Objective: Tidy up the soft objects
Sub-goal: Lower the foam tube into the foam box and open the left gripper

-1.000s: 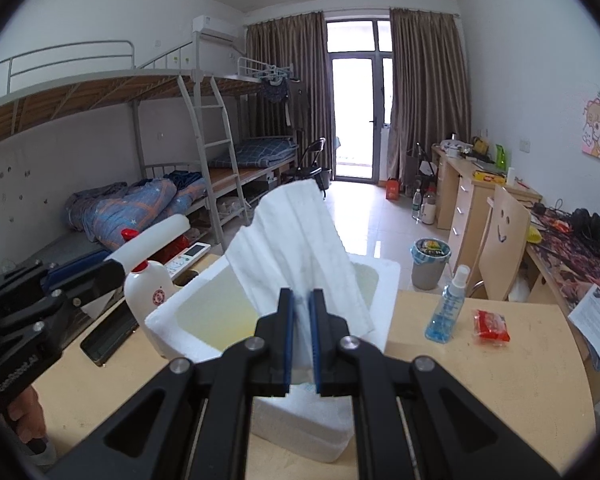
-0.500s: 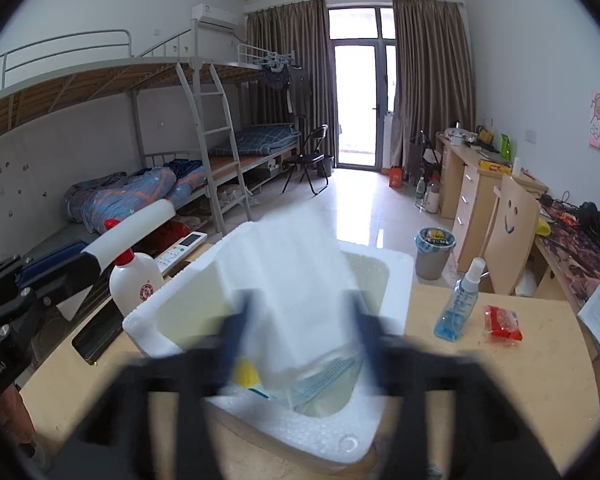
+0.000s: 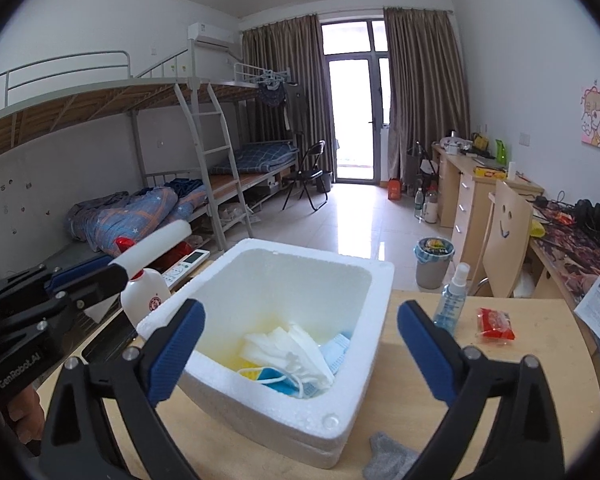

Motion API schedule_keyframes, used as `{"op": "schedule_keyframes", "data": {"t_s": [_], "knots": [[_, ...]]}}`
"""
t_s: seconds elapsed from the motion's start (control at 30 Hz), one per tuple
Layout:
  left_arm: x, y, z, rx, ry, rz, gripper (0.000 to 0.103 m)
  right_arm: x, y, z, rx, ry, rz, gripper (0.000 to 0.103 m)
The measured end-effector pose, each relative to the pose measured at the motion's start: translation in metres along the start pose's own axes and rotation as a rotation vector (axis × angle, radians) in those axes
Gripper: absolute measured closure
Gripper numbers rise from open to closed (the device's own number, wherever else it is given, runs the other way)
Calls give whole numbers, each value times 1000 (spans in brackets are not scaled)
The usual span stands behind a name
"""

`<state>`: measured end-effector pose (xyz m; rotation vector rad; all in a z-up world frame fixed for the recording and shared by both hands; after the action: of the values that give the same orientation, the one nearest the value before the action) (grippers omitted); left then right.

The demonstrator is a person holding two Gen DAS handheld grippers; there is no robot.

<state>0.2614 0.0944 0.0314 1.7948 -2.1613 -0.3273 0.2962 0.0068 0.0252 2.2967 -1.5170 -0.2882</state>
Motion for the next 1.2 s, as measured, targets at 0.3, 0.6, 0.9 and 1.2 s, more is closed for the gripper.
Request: {"op": "schedule_keyframes", "data": {"t_s": [0.3,0.6,0.9,1.2], "knots": [[4,-6,-2,-16,-8,31,84,9,8,2,12,-2,8,3],[18,-21,-6,-36,-36,71,84,32,22,8,17,-49,36,3],[26,-40,-10,-64,-36,117,84,50,47,18,40,-82,77,3],[31,-56,-8,-92,-28,140,84,62,52,30,28,-120,98,2]]}}
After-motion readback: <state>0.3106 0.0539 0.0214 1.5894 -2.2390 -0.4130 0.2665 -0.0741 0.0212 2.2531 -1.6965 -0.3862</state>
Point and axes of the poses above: each gripper's, at about its wrist camera, not at the fingertips, and y roughly against the way its jaws point, x to its right, z to its underside, the point moved 5 cm from there along -y, roughly the way its jaws point, and after that the axes turned 15 degrees about z, right-handed, at the moved point
